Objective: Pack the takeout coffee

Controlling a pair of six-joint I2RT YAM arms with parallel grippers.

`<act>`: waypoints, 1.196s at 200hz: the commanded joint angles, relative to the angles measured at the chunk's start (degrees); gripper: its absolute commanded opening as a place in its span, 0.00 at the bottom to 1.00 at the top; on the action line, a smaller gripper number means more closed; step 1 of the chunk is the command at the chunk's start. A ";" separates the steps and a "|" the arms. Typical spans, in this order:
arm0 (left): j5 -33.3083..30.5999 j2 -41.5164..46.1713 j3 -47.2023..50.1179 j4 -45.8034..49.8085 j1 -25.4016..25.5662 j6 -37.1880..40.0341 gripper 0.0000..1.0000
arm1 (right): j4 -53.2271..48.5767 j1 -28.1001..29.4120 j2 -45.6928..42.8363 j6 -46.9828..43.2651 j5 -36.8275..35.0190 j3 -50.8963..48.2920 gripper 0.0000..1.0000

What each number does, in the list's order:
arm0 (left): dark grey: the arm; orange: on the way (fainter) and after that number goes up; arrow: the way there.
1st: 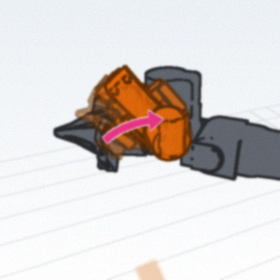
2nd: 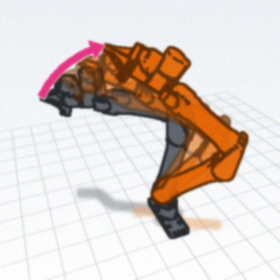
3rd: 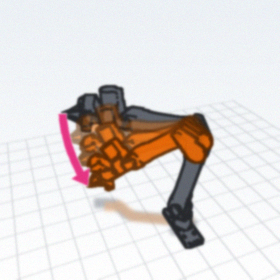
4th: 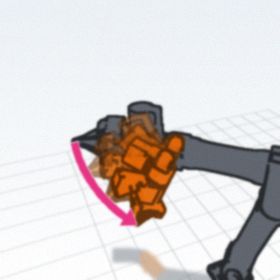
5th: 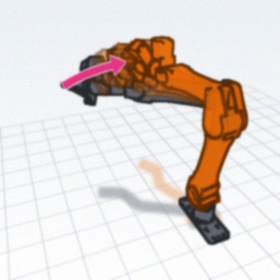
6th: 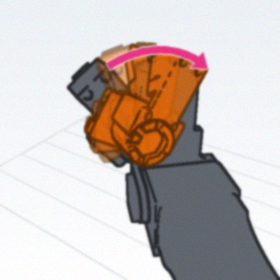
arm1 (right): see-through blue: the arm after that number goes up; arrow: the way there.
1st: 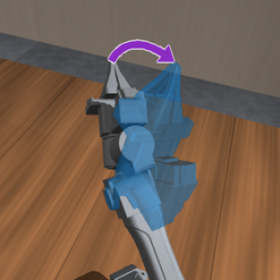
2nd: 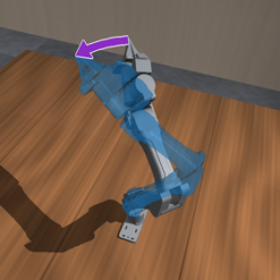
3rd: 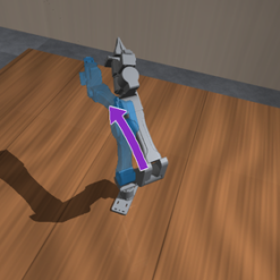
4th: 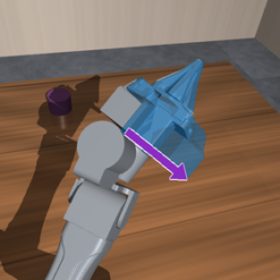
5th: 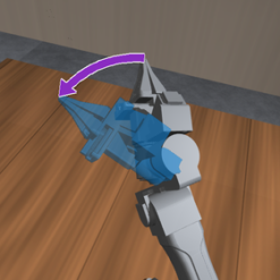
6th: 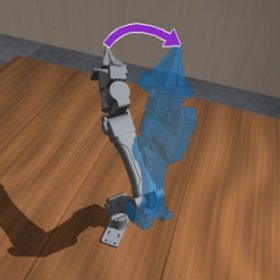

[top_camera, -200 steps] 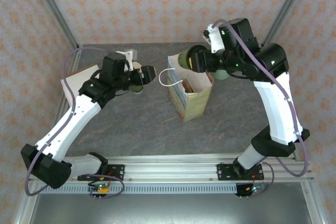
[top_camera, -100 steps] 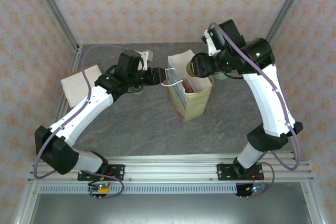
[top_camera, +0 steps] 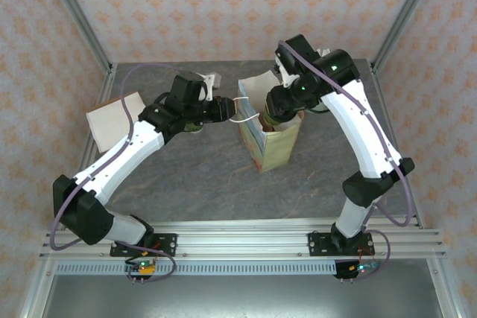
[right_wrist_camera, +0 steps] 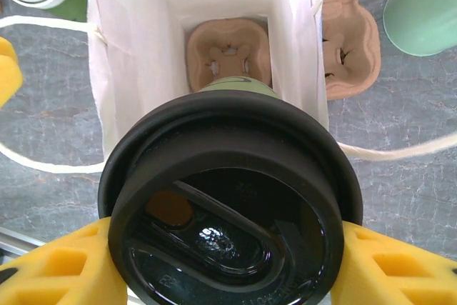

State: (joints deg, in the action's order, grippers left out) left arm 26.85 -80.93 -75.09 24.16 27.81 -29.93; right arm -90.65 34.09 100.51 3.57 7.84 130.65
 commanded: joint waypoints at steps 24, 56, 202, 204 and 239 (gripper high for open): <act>0.40 -0.77 -1.99 -1.31 0.84 2.07 0.29 | -2.69 -0.25 3.14 -1.63 -1.59 -1.13 0.55; 0.78 -1.19 -1.90 -1.31 0.85 2.73 0.24 | -3.06 -0.32 5.19 -2.17 -1.31 -0.14 0.54; 1.14 -0.02 -0.48 -1.84 0.92 3.31 0.04 | -4.14 -0.84 8.17 -3.65 -0.09 -2.18 0.53; 1.13 -0.02 -0.49 -1.84 0.93 3.31 0.03 | -4.11 -0.81 8.18 -3.66 -0.03 -2.23 0.53; 1.11 0.33 -0.24 -1.89 0.93 3.30 0.03 | -4.44 -0.83 8.84 -4.05 -0.98 -3.03 0.53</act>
State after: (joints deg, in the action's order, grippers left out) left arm 27.29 -81.91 -75.22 24.08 28.40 -28.01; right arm -92.64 33.58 108.68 0.36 8.01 128.49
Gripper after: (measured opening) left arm 0.061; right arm 0.610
